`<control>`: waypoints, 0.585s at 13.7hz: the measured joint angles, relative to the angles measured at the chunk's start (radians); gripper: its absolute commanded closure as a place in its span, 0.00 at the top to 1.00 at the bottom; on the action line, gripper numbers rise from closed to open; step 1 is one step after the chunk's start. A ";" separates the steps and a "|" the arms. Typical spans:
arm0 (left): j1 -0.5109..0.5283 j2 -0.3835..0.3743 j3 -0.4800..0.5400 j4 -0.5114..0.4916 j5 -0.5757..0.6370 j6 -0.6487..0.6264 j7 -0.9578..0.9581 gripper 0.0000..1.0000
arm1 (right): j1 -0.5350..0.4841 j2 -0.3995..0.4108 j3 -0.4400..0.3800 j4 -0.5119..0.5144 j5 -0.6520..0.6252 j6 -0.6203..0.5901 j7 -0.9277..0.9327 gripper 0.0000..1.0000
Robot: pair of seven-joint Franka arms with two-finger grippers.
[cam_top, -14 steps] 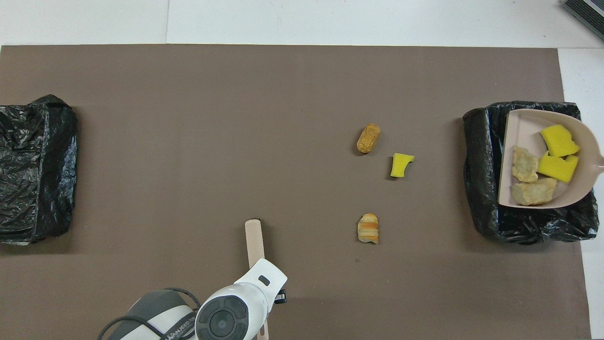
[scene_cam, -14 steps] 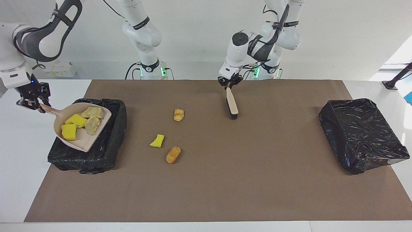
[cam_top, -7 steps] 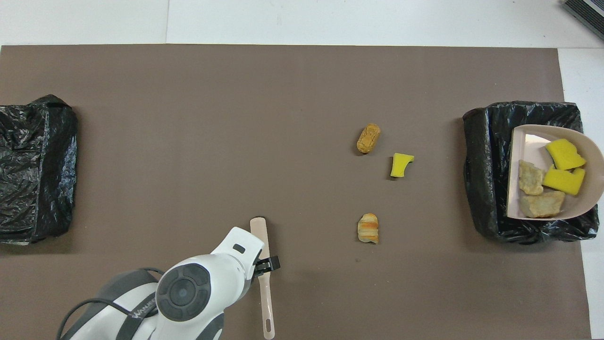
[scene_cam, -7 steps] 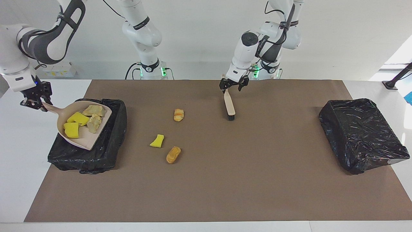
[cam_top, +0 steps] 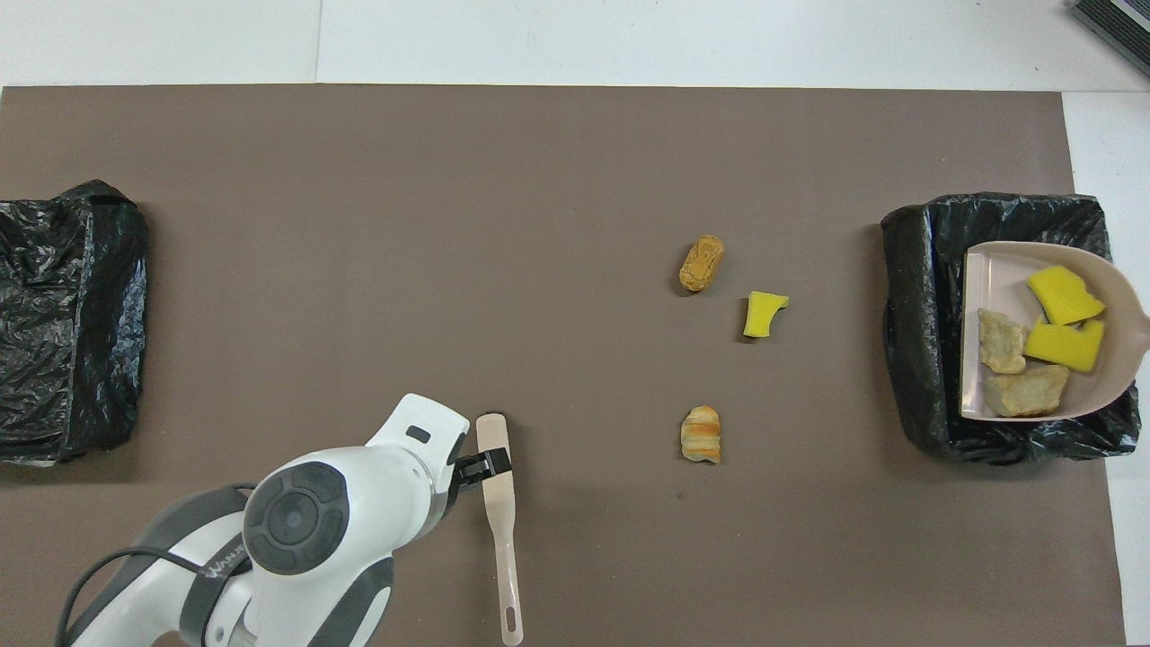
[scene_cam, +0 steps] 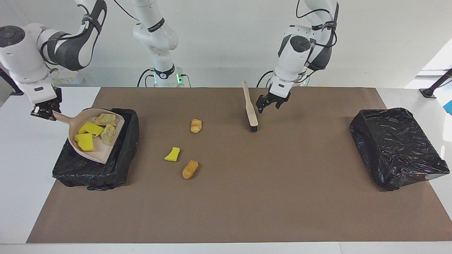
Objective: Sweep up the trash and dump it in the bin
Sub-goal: 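Tip the dustpan into the bin with the right gripper while the left gripper withdraws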
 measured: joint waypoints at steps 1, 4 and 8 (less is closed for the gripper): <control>0.031 0.017 0.000 0.050 0.007 -0.037 0.040 1.00 | 0.023 -0.001 0.001 0.000 -0.060 -0.006 0.053 0.00; 0.130 0.045 0.001 0.121 0.009 -0.067 0.214 1.00 | 0.081 -0.002 0.004 0.000 -0.153 -0.033 0.141 0.00; 0.259 0.095 0.003 0.237 0.010 -0.152 0.398 1.00 | 0.165 -0.039 0.005 0.002 -0.251 -0.082 0.208 0.00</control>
